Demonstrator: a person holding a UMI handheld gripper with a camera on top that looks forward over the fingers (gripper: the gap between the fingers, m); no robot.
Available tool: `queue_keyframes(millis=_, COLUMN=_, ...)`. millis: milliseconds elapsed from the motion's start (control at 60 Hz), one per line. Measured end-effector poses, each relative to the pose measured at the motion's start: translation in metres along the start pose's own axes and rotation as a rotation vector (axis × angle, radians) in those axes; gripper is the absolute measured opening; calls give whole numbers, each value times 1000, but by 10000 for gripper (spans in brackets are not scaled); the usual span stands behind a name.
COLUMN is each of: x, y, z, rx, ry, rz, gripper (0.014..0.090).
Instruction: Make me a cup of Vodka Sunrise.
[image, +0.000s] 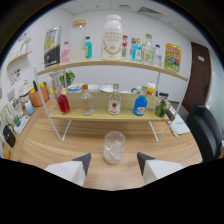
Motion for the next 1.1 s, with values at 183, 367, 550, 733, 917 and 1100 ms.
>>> queue_keyframes(millis=183, x=0, y=-1, z=-6, rx=9, ry=12, rz=14, gripper=862)
queue_keyframes(millis=367, x=-1, y=20, z=-19, rx=-9, ry=43, rz=28, gripper=861)
queue_keyframes(millis=550, x=-42, y=44, z=-25, rx=-1, ry=16, rz=34, gripper=850)
queue_keyframes(millis=733, x=-113, y=5, z=-20, rx=137, ry=-86, rz=90, gripper=851)
queue_keyframes(millis=917, x=-157, y=-60, z=8, rx=291, ry=-137, rz=103, gripper=848)
queue_keyframes(millis=1100, x=-170, y=-106, z=57, rx=343, ry=-115, rz=67, gripper=852)
